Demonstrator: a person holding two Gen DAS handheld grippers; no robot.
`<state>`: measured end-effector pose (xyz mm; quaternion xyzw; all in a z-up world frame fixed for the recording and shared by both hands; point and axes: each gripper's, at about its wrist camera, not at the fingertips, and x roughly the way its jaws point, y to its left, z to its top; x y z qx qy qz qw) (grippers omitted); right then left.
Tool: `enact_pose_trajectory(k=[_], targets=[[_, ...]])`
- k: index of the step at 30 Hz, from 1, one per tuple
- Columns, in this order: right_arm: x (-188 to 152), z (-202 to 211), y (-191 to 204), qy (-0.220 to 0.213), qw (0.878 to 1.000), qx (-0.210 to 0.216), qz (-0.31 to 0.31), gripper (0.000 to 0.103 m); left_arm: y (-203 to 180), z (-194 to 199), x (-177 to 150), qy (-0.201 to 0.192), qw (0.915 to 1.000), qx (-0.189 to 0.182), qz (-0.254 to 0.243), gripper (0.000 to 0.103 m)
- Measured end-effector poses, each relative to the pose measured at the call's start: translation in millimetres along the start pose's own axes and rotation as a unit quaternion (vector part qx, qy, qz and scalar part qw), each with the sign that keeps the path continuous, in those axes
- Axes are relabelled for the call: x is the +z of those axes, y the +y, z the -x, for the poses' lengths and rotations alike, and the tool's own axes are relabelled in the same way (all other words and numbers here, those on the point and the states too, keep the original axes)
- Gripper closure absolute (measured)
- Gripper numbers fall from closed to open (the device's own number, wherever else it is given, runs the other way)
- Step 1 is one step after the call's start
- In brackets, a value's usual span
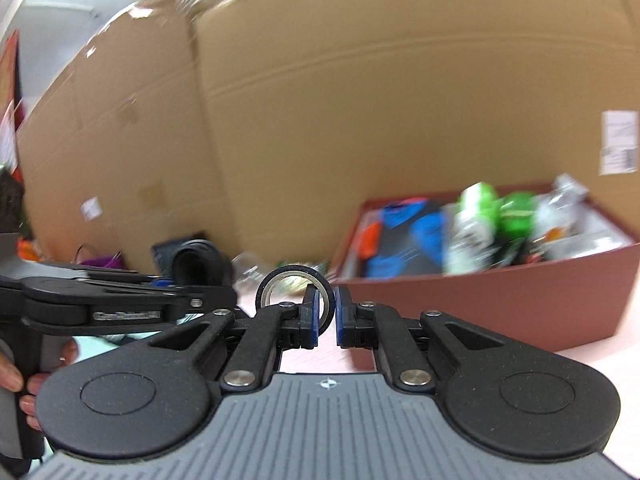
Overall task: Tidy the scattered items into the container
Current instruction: 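Carry the cable and tape roll over the red box with both tools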
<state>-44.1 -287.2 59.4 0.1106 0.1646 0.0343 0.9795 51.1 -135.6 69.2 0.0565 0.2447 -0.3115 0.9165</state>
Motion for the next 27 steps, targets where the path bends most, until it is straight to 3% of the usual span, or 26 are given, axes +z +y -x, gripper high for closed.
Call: enact_pose_trajectory(k=[9, 21, 27], targets=[[23, 17, -59, -0.037, 0.997, -0.074, -0.007, 0.094, -55, -32, 52, -0.008, 0.9969, -0.075, -0.022, 0.082], [40, 9, -128, -0.034, 0.985, -0.17, -0.001, 0.094, -128, -139, 109, 0.029, 0.9854, -0.167, -0.012, 0.082], [39, -5, -159, -0.022, 0.981, -0.192, -0.016, 0.093, -149, -188, 114, 0.051, 0.9831, -0.176, -0.004, 0.081]])
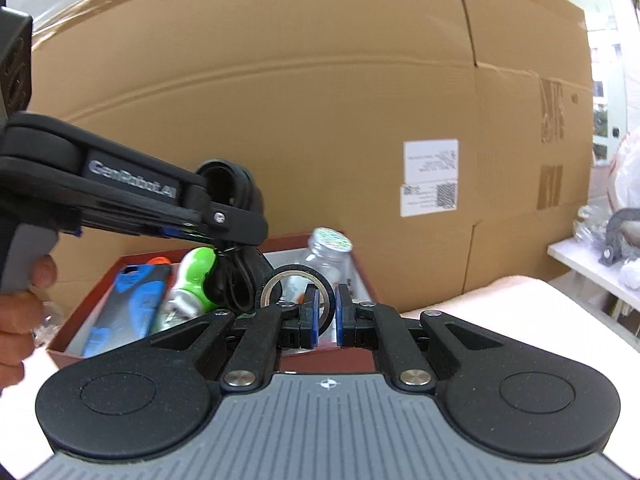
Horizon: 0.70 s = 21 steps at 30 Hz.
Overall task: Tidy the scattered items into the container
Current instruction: 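Carry the cable and tape roll over the red box with both tools, then open both tools to drop the cable and tape into the box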
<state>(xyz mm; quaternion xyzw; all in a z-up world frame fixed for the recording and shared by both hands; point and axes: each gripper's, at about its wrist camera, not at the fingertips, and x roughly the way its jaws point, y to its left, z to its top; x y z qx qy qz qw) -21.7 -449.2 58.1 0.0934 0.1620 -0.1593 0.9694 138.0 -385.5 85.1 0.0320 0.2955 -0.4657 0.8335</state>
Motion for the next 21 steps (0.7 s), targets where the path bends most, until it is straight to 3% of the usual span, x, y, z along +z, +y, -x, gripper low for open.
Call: enact_pose_trajectory(k=[5, 7, 11, 14, 16, 18, 21], targets=[[2, -18, -8, 0.007, 1.0, -0.01, 0.0, 0.094, 7, -32, -1, 0.022, 0.9996, 0.017, 0.005, 0.081], [3, -27, -8, 0.009, 1.0, -0.019, 0.01, 0.094, 10, -34, -2, 0.013, 0.9992, 0.038, -0.003, 0.069], [4, -48, -4, 0.016, 0.999, -0.031, 0.029, 0.094, 16, -25, -2, 0.003, 0.9983, 0.054, -0.022, 0.071], [4, -64, 3, 0.019, 0.998, -0.038, 0.052, 0.09, 14, -22, -4, -0.003, 0.9968, 0.068, -0.042, 0.049], [2, -73, 7, 0.024, 0.997, -0.041, 0.062, 0.088, 15, -17, -3, -0.012, 0.9964, 0.07, -0.046, 0.023], [0, -75, 8, 0.024, 0.997, -0.043, 0.063, 0.084, 17, -7, -1, -0.04, 0.9956, 0.075, -0.039, 0.011], [1, -70, 7, 0.024, 0.998, -0.03, 0.058, 0.071, 17, 6, 4, -0.069, 0.995, 0.064, -0.034, 0.01]])
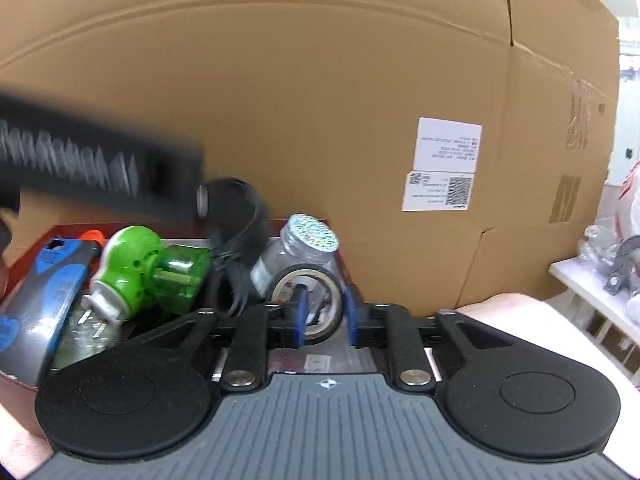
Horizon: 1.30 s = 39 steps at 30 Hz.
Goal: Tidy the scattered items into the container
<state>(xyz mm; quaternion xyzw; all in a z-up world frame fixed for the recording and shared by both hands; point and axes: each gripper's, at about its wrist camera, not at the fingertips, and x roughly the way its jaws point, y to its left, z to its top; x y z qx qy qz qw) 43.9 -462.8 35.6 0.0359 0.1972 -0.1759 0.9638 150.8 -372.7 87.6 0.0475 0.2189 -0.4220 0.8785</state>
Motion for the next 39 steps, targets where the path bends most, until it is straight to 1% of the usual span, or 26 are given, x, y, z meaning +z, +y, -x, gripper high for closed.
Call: enact_pose_trajectory(k=[3, 4, 5, 6, 7, 10, 14, 17, 19, 20, 21, 22, 23, 25, 28, 30, 32, 34, 37, 39], targets=[[2, 5, 3, -0.005, 1.0, 0.002, 0.013, 0.065, -1, 10, 2, -0.011, 0.9999, 0.003, -0.003, 0.004], [2, 8, 5, -0.009, 1.0, -0.003, 0.017, 0.059, -2, 14, 2, -0.017, 0.9998, 0.006, -0.008, 0.001], [2, 11, 7, -0.016, 1.0, -0.013, 0.021, 0.039, -3, 19, 1, -0.022, 0.9996, 0.01, -0.012, 0.001], [2, 15, 8, -0.026, 0.999, -0.024, 0.026, 0.025, -4, 23, 1, -0.028, 0.9994, 0.015, -0.015, 0.0], [1, 19, 8, -0.038, 0.998, -0.029, 0.031, 0.023, -4, 28, 0, -0.033, 0.9992, 0.018, -0.016, 0.0], [1, 29, 9, -0.048, 0.998, -0.026, 0.029, 0.023, -3, 39, -1, -0.044, 0.9986, 0.026, -0.012, 0.0], [2, 32, 11, -0.049, 0.997, -0.051, 0.036, 0.023, 2, 53, -2, -0.056, 0.9977, 0.037, 0.004, 0.0], [7, 23, 12, -0.05, 0.996, -0.055, 0.04, 0.023, 6, 60, -2, -0.061, 0.997, 0.042, 0.021, 0.0], [11, 12, 13, -0.054, 0.996, -0.057, 0.049, 0.018, 8, 65, -2, -0.058, 0.997, 0.046, 0.022, 0.0], [12, 7, 13, -0.045, 0.995, -0.07, 0.054, 0.016, 9, 67, -3, -0.055, 0.9972, 0.047, 0.016, 0.0], [13, 2, 13, -0.022, 0.995, -0.081, 0.057, 0.016, 10, 70, -5, -0.054, 0.9974, 0.047, 0.008, 0.0], [11, -1, 13, 0.0, 0.995, -0.078, 0.061, 0.016, 11, 71, -6, -0.053, 0.9974, 0.049, 0.001, 0.0], [7, 1, 11, 0.006, 0.996, -0.067, 0.061, 0.016, 11, 70, -8, -0.052, 0.9973, 0.052, -0.005, 0.0], [-2, 11, 9, -0.002, 0.997, -0.058, 0.054, 0.016, 9, 64, -12, -0.039, 0.9976, 0.056, -0.012, 0.0], [-10, 21, 9, 0.002, 0.997, -0.052, 0.051, 0.014, 5, 53, -21, -0.01, 0.9981, 0.058, -0.019, 0.0], [-11, 22, 11, 0.001, 0.997, -0.054, 0.057, 0.012, -1, 44, -28, 0.011, 0.9977, 0.059, -0.032, 0.0], [-8, 21, 14, -0.004, 0.996, -0.061, 0.061, 0.012, -7, 34, -34, 0.027, 0.996, 0.071, -0.048, 0.0], [-4, 21, 16, -0.01, 0.997, -0.055, 0.056, 0.012, -11, 25, -37, 0.034, 0.9944, 0.083, -0.056, 0.0], [-6, 25, 20, -0.02, 0.997, -0.042, 0.06, 0.011, -12, 22, -39, 0.043, 0.9958, 0.064, -0.05, 0.0], [-8, 26, 21, -0.022, 0.997, -0.039, 0.064, 0.011, -12, 19, -42, 0.043, 0.9955, 0.065, -0.052, 0.0]])
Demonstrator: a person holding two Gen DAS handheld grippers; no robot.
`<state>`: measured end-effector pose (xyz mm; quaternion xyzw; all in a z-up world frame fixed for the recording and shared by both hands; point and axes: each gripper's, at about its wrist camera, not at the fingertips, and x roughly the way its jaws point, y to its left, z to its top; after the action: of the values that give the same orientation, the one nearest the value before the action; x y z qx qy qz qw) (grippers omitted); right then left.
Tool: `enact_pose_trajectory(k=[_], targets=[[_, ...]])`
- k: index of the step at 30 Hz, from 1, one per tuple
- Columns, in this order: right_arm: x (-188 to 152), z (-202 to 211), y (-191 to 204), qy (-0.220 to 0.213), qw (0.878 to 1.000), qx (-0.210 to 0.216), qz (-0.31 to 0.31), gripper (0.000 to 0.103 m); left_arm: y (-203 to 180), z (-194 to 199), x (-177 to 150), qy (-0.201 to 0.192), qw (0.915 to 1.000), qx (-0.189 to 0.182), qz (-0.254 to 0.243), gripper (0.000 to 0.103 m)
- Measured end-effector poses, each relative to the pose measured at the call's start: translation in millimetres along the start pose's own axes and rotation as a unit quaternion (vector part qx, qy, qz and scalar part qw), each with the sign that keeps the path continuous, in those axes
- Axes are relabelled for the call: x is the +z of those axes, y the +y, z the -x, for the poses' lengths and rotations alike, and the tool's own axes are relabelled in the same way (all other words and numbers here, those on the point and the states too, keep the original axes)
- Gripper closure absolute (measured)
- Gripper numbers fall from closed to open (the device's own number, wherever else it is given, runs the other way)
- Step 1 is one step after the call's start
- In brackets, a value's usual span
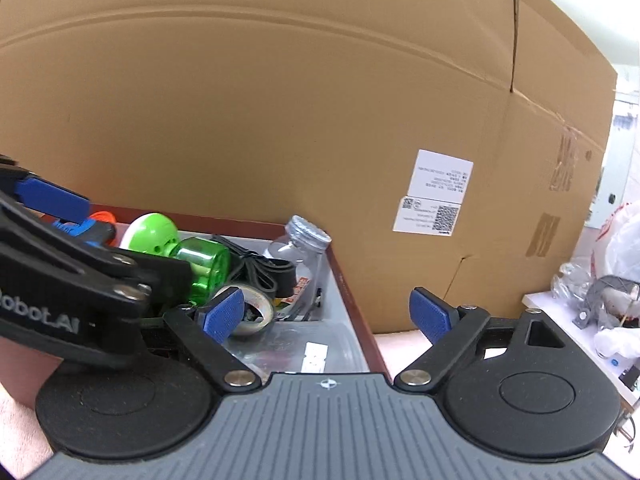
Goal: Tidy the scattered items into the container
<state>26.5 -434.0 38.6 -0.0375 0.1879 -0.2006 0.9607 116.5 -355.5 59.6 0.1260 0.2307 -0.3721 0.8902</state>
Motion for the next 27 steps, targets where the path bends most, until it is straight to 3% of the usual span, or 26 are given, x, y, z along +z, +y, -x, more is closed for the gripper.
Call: enact_pose_trajectory(k=[4, 6, 9, 14, 19, 23, 27], targets=[[-1, 5, -4, -0.013, 1.0, -0.002, -0.009, 0.011, 2, -12, 3, 0.014, 0.9995, 0.022, 0.018, 0.0], [-1, 11, -8, -0.02, 1.0, -0.001, -0.024, 0.012, 6, -16, 5, 0.023, 0.9992, 0.014, 0.03, 0.0], [0, 17, -16, -0.026, 0.999, -0.012, -0.037, 0.012, 8, -16, 7, 0.017, 0.9989, 0.031, 0.031, 0.0], [1, 22, -29, -0.023, 0.997, 0.003, -0.071, 0.01, 20, -7, 7, 0.015, 0.9982, 0.028, 0.052, 0.0], [5, 30, -28, -0.019, 0.997, 0.005, -0.074, 0.009, 27, 13, 1, 0.001, 0.9975, 0.036, 0.061, 0.0], [6, 48, -22, -0.008, 0.998, 0.03, -0.057, 0.002, 30, 39, -11, -0.007, 0.9965, 0.039, 0.074, 0.0], [4, 67, -12, 0.011, 0.997, 0.066, -0.024, 0.0, 30, 67, -31, 0.005, 0.9918, 0.076, 0.103, 0.0]])
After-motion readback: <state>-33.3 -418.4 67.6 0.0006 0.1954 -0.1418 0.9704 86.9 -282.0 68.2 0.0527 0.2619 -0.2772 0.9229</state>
